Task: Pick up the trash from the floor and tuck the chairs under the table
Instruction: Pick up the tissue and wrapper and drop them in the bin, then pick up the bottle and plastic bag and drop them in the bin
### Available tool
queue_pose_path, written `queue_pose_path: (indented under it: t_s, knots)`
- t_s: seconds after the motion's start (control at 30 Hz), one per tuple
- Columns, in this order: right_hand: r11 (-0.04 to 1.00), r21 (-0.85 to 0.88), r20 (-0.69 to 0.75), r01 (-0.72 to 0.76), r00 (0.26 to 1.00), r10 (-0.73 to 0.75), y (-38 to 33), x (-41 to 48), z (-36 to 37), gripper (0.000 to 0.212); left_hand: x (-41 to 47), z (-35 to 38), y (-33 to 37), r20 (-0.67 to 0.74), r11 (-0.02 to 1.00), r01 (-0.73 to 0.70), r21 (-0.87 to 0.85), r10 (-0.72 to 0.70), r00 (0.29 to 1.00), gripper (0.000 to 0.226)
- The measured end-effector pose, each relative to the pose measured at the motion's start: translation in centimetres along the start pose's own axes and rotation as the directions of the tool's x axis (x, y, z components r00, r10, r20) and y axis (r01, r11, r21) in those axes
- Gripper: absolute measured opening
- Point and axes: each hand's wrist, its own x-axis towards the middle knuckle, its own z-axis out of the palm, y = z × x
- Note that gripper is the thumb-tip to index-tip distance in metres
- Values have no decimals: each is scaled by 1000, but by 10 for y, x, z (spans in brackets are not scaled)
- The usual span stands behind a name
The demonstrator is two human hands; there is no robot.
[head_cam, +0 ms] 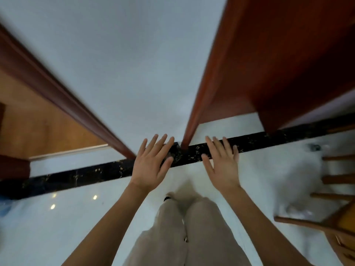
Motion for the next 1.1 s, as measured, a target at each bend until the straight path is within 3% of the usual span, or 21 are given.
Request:
queue_pose_path:
  t_s: [0.17, 0.33, 0.53, 0.87, 1.0, 1.1]
  knots:
    - [982, -26, 13, -188, 982, 189, 32, -96, -16, 58, -19, 9, 54, 164, 975, -221, -10, 220, 962, 53]
    - [910, 36, -32, -414, 909, 415, 61, -193, -22, 58, -27, 34, 106, 275, 923, -382, -53, 381, 882, 53]
    - [743, 146, -100, -653, 738, 668, 77, -309, -33, 61, -41, 60, 183, 363, 804, -591, -66, 571, 736, 55]
    - [419, 342, -203, -841, 369, 907, 76, -479, -41, 62, -127, 117, 300, 455, 644, -727, -240, 736, 501, 53]
    - [340, 386, -204, -858, 280, 938, 77, -505, -40, 55, -139, 131, 331, 489, 583, -764, -276, 770, 411, 52]
    - [316, 408, -193, -857, 257, 947, 91, -505, -42, 56, -131, 140, 351, 486, 560, -781, -277, 783, 389, 55]
